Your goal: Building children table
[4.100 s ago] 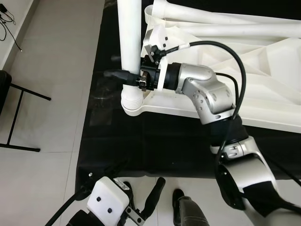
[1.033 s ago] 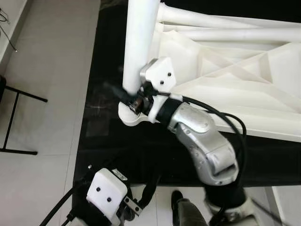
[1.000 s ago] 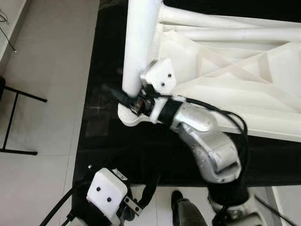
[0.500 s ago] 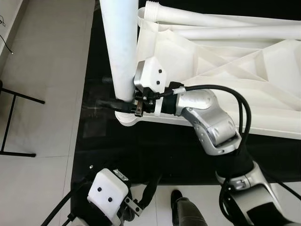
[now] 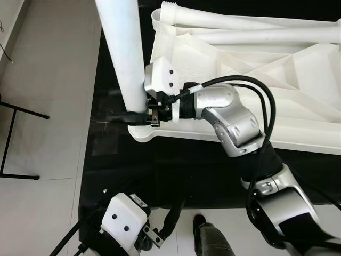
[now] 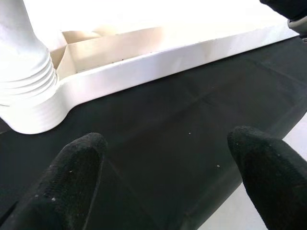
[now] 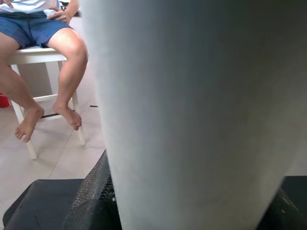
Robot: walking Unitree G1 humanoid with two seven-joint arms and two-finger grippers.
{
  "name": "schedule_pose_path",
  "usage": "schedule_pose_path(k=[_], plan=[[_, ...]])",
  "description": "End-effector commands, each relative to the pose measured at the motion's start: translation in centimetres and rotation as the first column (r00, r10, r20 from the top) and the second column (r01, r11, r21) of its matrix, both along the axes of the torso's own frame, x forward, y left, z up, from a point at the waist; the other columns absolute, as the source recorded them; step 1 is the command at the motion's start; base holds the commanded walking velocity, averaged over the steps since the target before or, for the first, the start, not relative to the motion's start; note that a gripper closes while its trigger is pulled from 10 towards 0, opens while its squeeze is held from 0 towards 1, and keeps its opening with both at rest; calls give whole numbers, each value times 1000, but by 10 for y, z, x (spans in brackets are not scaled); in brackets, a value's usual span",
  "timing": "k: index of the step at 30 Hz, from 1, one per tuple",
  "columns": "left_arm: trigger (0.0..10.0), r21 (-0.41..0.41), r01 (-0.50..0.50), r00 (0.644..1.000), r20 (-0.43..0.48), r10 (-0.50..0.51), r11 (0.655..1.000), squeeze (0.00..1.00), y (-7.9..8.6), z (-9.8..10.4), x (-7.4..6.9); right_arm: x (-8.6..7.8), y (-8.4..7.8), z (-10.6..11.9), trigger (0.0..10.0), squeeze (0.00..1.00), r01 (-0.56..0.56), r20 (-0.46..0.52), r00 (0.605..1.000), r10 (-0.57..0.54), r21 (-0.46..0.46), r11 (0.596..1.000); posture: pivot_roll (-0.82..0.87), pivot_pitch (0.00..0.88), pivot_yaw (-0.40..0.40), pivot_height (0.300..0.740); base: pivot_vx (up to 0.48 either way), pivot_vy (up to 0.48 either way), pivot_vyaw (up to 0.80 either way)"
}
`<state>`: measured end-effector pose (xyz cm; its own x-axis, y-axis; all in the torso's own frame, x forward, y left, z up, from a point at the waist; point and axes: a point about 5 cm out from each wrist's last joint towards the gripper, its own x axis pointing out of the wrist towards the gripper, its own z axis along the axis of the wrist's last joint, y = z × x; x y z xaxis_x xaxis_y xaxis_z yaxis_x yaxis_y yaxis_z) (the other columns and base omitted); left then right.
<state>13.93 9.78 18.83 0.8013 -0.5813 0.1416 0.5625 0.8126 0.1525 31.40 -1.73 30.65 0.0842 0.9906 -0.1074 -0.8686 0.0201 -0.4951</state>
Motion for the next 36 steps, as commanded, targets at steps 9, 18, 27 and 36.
schedule_pose_path(k=[9, 18, 27, 36], plan=[[10000, -12, 7, 1000, -16, -7, 1000, 0, -2, 1, -6, 17, 11, -60, 10000, 0, 148, -165, 969, -185, -218, 965, -8, 480, 10, 740, 0, 0, 0], [10000, -13, 2, 1000, -14, -2, 1000, 0, -2, 2, -6, 31, 1, -62, 10000, 0, 414, -145, 886, -440, -177, 893, -9, 485, -1, 740, 0, 0, 0], [10000, -16, 2, 1000, -13, -2, 1000, 0, -2, 2, -5, 27, -8, -66, 10000, 0, 559, -160, 805, -572, -123, 820, -17, 485, -3, 740, 0, 0, 0], [10000, -17, -2, 1000, -9, 2, 1000, 0, -2, 2, -3, 16, 4, -49, 10000, 0, 404, -263, 886, -383, 27, 914, -20, 480, -7, 740, 0, 0, 0]])
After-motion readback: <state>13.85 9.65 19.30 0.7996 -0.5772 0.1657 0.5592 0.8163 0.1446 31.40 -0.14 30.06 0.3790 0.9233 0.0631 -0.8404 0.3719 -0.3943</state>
